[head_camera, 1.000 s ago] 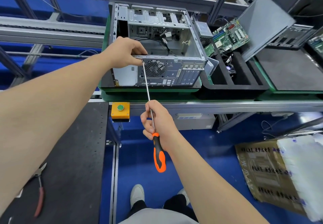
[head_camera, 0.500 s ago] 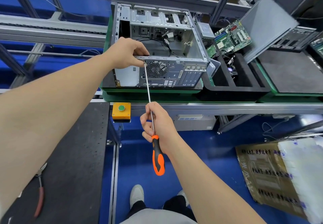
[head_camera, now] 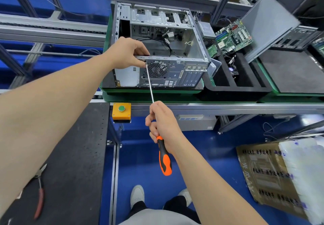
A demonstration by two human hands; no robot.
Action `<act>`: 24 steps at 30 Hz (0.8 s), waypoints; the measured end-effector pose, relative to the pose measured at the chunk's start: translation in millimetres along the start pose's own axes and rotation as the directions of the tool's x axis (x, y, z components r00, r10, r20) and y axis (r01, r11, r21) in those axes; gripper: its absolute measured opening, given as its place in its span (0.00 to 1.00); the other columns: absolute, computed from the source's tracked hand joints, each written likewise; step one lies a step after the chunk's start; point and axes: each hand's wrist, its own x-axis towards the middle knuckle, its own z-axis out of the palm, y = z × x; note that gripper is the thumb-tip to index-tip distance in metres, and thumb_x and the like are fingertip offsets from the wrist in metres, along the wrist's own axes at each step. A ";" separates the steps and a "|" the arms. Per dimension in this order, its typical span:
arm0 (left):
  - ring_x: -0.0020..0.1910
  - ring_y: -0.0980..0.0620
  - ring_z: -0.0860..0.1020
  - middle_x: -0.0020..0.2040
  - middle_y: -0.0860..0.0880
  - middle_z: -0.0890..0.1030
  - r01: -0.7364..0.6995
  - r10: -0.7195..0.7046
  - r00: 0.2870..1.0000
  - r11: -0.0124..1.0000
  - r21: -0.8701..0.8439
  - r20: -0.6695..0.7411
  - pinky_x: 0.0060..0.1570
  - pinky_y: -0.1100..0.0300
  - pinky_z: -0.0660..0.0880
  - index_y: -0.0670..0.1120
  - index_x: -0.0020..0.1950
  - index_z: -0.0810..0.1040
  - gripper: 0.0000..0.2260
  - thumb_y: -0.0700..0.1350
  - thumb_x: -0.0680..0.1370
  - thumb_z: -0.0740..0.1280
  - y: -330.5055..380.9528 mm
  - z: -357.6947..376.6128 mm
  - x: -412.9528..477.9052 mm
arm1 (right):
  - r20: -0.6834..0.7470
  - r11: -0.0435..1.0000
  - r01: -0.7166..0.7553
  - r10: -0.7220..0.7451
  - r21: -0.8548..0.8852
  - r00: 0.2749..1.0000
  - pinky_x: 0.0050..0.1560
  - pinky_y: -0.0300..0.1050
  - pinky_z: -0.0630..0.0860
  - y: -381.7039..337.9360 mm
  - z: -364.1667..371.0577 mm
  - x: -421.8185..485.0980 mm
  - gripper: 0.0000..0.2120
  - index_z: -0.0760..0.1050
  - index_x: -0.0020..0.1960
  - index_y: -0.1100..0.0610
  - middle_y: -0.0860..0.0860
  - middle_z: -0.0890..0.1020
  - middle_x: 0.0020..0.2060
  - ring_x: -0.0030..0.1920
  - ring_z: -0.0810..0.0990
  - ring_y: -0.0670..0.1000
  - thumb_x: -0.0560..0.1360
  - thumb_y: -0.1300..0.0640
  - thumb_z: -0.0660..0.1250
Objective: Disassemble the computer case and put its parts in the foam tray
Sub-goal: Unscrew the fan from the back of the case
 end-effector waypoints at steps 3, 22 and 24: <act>0.51 0.55 0.82 0.51 0.53 0.85 0.004 -0.004 1.000 1.000 -0.002 0.001 0.57 0.62 0.76 0.50 0.60 0.84 0.18 0.51 0.72 0.80 0.5 -0.5 -0.1 | -0.074 0.985 0.067 -0.079 -0.162 0.994 0.23 0.43 0.69 0.4 -0.1 -1.7 0.12 0.70 0.43 0.52 0.53 0.81 0.35 0.21 0.65 0.51 0.84 0.55 0.54; 0.49 0.52 0.82 0.50 0.49 0.86 0.023 -0.023 0.998 1.000 0.000 -0.061 0.55 0.58 0.78 0.47 0.58 0.85 0.18 0.50 0.71 0.81 3.4 6.0 -0.4 | 0.295 0.684 -0.287 0.109 0.671 0.949 0.17 0.35 0.62 -31.1 -2.0 -11.3 0.12 0.76 0.52 0.59 0.50 0.76 0.28 0.20 0.66 0.44 0.88 0.56 0.57; 0.50 0.52 0.82 0.50 0.49 0.86 0.036 -0.036 0.998 0.999 -0.006 -0.057 0.55 0.58 0.78 0.47 0.58 0.85 0.18 0.50 0.71 0.81 3.2 5.7 0.2 | 0.329 0.635 -0.322 0.112 0.702 0.938 0.18 0.35 0.64 -30.1 -0.6 -12.5 0.12 0.77 0.53 0.58 0.49 0.74 0.28 0.20 0.66 0.44 0.88 0.54 0.58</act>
